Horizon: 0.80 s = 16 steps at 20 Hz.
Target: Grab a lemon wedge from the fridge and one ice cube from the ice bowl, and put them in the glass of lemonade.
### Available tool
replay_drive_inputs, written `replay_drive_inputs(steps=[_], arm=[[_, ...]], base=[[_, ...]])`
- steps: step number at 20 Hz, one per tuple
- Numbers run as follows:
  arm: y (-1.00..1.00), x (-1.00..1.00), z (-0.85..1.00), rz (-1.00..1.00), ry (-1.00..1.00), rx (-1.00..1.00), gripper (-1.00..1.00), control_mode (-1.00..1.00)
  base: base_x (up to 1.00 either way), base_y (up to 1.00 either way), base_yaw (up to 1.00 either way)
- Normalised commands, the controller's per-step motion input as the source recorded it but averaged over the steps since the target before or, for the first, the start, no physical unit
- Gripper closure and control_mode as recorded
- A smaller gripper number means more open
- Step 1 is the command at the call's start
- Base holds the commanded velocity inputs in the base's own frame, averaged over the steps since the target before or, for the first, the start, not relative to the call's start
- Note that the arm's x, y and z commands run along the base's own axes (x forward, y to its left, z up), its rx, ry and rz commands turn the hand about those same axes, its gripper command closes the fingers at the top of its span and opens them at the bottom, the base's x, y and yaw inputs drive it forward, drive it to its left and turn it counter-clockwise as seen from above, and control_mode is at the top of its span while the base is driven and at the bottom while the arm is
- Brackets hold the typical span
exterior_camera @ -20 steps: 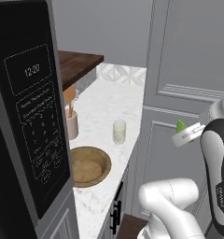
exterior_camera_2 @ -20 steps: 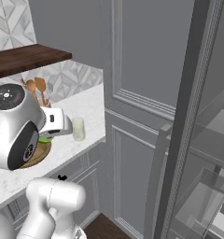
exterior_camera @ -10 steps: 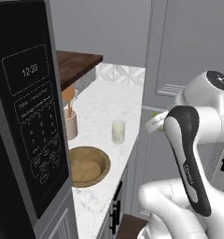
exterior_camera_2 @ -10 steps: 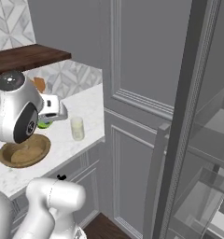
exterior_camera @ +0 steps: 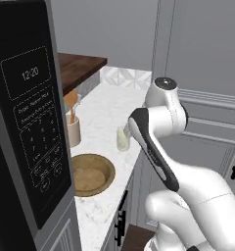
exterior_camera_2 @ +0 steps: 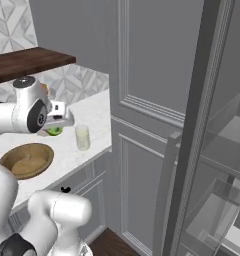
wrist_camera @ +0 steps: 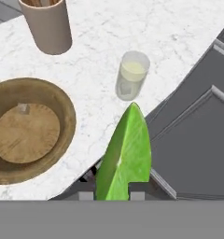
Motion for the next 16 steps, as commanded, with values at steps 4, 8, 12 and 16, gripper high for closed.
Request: replay_drive_inputs(steps=[4, 8, 12, 16], arm=[[0.00, 1.00, -0.01, 0.00, 0.35, 0.00, 1.00, -1.00], [-0.01, 0.58, -0.09, 0.00, 0.09, 0.00, 1.00, -1.00], [0.00, 0.57, -0.44, 0.00, -0.12, 0.00, 1.00, -1.00], [0.00, 0.71, -0.38, 0.00, -0.11, 0.00, 1.00, -1.00]], base=[[0.00, 0.00, 0.00], [0.00, 0.00, 0.00], [0.00, 0.00, 0.00], [0.00, 0.00, 0.00]])
